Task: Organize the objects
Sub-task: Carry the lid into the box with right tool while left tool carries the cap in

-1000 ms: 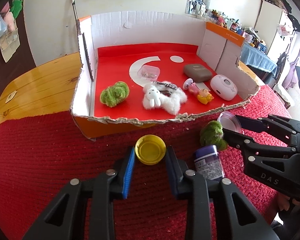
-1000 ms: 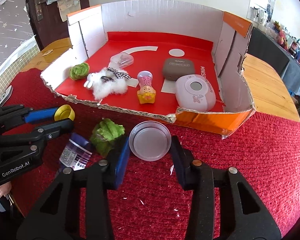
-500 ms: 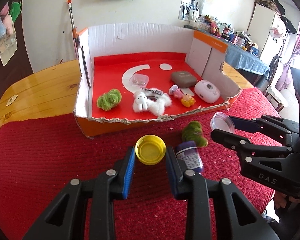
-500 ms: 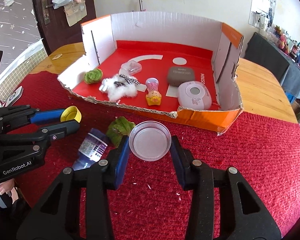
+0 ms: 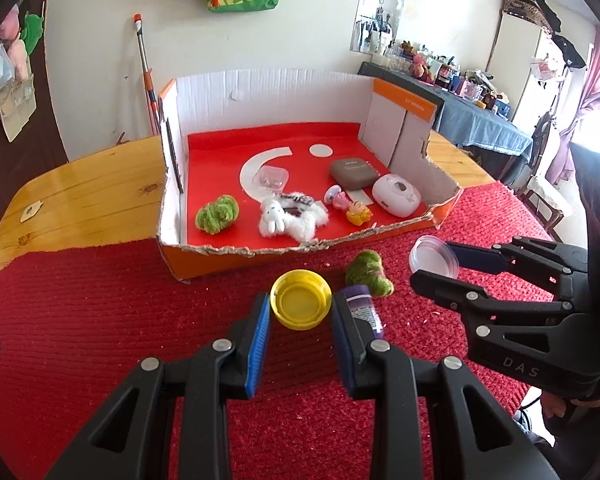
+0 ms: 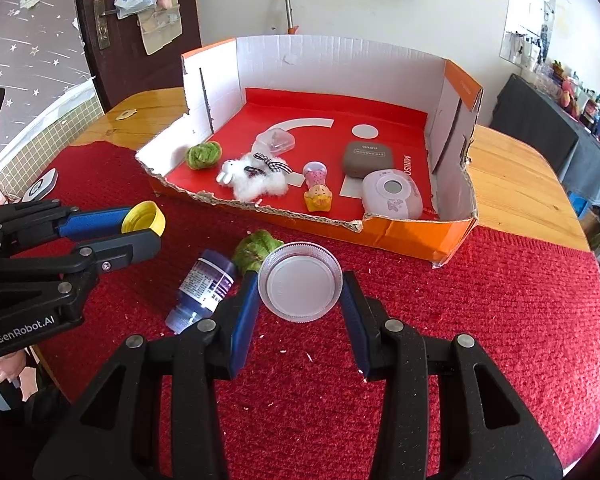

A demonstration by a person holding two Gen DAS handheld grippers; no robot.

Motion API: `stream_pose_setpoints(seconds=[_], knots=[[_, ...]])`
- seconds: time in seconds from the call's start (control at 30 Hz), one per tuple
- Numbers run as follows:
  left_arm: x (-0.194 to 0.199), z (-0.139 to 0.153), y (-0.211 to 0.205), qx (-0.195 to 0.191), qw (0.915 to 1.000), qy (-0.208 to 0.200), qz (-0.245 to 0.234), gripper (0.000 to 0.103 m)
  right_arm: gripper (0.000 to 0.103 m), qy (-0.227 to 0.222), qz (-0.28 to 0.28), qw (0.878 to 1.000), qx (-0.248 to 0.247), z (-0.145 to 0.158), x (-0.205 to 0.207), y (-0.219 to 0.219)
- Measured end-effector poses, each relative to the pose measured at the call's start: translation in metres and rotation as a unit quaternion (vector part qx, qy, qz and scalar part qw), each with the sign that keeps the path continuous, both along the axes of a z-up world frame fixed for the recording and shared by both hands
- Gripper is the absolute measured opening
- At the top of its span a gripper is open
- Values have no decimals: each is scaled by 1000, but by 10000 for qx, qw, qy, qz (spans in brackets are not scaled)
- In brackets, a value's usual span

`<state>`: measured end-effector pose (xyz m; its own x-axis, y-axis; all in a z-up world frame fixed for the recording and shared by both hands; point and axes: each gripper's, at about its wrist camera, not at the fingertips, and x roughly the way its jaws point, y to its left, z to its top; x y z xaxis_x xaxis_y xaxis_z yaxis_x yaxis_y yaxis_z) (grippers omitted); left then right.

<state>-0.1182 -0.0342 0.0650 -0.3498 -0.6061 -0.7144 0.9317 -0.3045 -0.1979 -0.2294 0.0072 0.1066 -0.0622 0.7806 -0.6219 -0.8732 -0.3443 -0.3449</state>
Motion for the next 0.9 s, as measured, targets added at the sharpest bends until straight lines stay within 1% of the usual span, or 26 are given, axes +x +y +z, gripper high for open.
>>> stream_pose_setpoints(seconds=[0.1,0.23,0.4,0.47,0.57,0.67,0.7,0.9], knots=[[0,8,1,-93,10000,19,-10,32,39,106,177,9998,-40,6,-3,-6],[0,19,-4,-192,9998,33,-8,32,39,82,403,9991,105,19,-10,-14],[-2,32,-23,-211,9998,51,-13,32,39,25,480,9985,270,40,-19,-8],[-4,38,-35,-229,9997,-33,-9,32,39,12,500,9983,310,49,-22,-1],[-8,44,-52,-197,9997,-115,-14,32,39,-70,411,9986,326,59,-26,21],[-14,49,-74,-191,9993,-310,-6,32,39,-161,247,9993,236,68,-28,49],[-16,50,-83,-175,9990,-409,-8,32,39,-254,401,9986,231,71,-30,57],[-28,43,-134,76,9972,-744,-31,32,39,-439,158,9989,14,88,-38,110]])
